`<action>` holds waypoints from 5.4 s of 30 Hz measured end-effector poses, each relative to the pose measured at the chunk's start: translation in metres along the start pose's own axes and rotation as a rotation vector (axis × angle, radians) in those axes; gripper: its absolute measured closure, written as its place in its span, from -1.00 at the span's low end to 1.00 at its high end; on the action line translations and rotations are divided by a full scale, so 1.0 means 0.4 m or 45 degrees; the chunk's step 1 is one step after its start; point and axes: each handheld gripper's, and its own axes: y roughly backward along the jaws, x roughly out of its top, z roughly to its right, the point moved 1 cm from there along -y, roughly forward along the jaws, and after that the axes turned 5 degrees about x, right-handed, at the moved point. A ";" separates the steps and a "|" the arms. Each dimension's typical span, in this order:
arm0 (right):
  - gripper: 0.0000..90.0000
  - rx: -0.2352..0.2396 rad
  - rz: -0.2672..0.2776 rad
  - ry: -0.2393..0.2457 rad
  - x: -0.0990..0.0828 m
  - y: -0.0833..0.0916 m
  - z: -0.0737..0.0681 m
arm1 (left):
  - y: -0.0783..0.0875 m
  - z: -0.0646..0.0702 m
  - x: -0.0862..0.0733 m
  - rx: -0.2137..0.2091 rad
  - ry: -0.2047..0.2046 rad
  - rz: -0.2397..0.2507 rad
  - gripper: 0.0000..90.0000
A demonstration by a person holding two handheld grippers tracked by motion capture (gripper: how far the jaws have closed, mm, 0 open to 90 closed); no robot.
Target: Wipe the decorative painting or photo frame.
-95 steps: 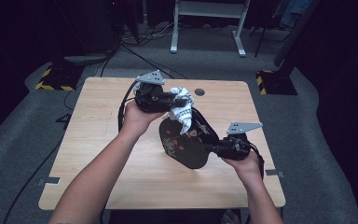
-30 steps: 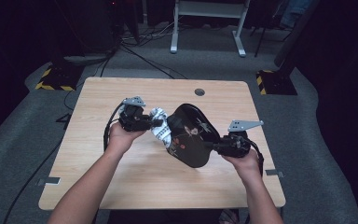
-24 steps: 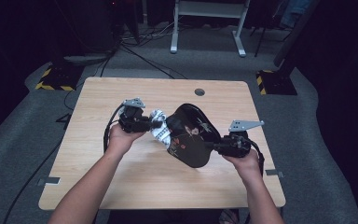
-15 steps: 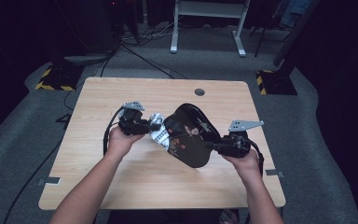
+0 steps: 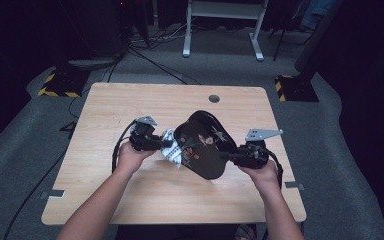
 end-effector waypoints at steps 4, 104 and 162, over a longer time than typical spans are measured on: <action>0.73 -0.001 0.001 0.004 0.000 -0.001 0.000 | -0.014 0.001 -0.012 -0.007 0.008 -0.022 0.64; -0.04 -0.294 0.018 0.012 0.032 0.061 -0.041 | 0.181 0.103 -0.079 0.123 -0.021 0.154 -0.43; 0.53 -0.566 -0.052 -0.011 0.076 0.073 -0.087 | -0.062 0.108 -0.019 0.088 0.136 0.110 -0.09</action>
